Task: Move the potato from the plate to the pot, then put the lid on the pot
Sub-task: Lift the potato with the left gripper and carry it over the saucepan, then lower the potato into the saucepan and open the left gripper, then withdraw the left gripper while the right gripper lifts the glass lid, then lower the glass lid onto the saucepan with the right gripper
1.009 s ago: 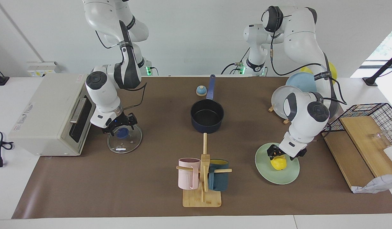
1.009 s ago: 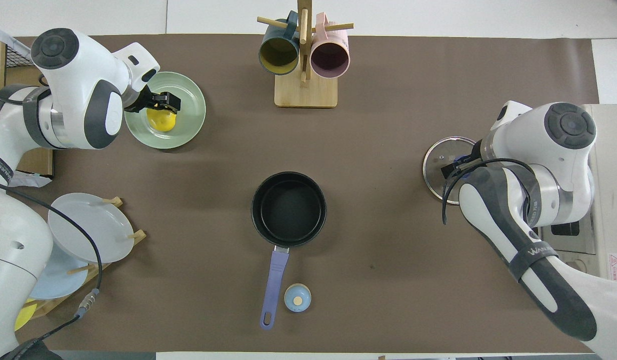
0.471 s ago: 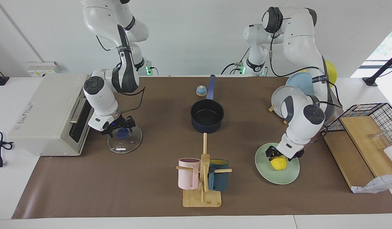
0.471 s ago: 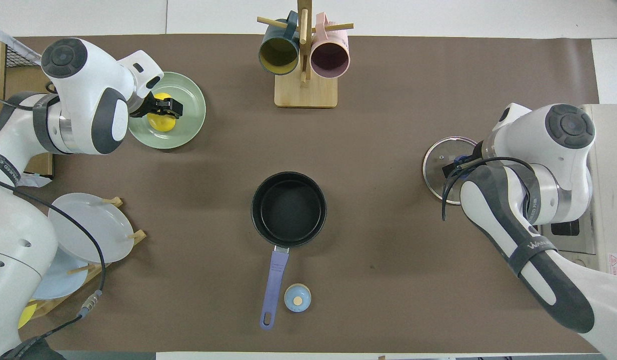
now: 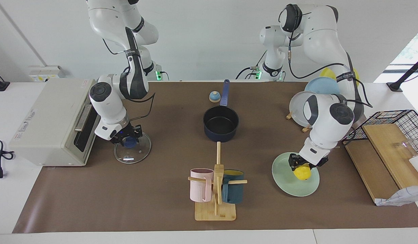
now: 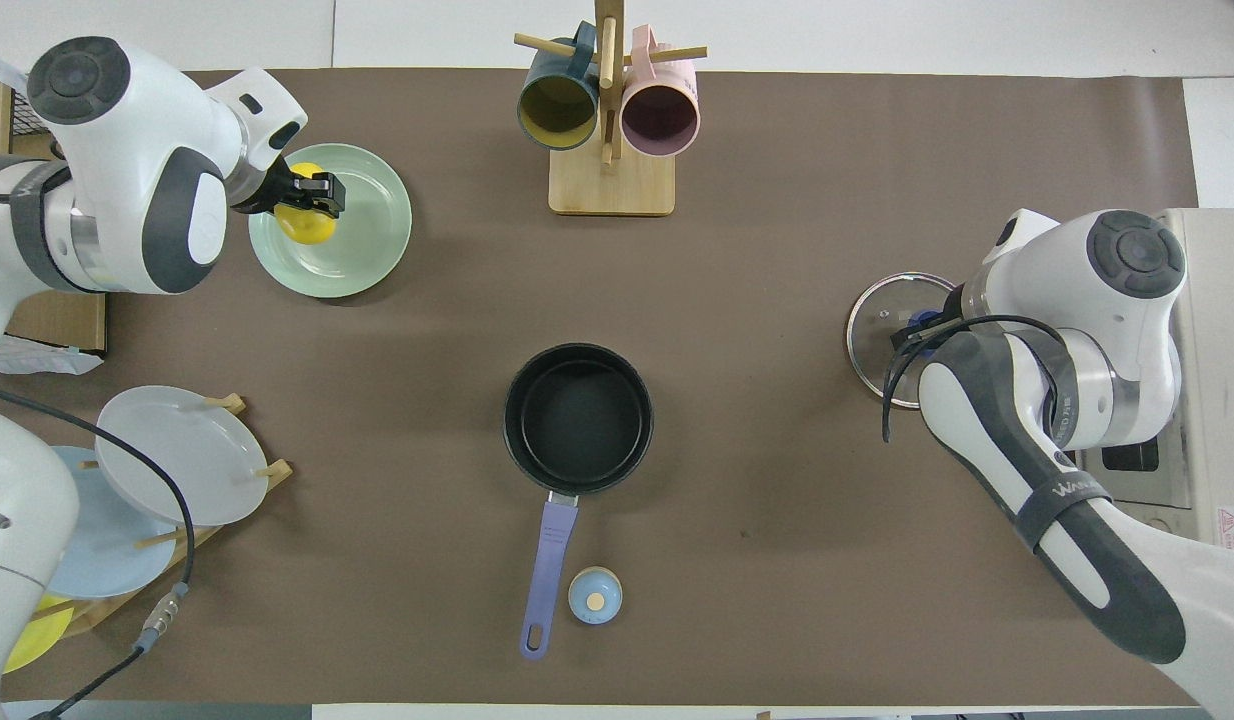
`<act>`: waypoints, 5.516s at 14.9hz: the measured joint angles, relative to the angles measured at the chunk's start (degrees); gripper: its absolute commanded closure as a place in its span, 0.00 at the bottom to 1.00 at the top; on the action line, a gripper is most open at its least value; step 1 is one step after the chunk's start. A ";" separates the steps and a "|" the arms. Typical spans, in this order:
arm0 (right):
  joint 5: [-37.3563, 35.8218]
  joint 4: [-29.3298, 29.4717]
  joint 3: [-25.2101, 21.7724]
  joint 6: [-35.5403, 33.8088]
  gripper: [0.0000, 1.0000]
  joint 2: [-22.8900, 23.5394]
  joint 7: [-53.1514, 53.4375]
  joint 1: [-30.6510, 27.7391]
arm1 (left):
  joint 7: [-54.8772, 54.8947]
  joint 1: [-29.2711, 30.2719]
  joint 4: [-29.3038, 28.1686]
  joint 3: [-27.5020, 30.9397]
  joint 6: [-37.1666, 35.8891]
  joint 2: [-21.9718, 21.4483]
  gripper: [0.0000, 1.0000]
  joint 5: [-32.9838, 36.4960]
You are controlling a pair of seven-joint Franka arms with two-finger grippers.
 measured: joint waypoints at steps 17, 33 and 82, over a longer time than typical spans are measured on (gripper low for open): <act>0.05 11.81 0.27 -15.75 1.00 0.03 4.18 6.96 | -29.60 -27.37 -29.89 -0.62 7.67 -22.84 1.00 -3.68; 0.07 13.05 0.14 -15.78 1.00 0.79 10.83 6.77 | -31.38 -32.79 -32.19 -0.35 15.38 -13.92 1.00 -3.66; 0.54 15.29 2.77 -8.86 1.00 1.54 45.53 38.01 | 5.28 3.79 -4.40 2.08 -29.17 -30.60 0.00 1.15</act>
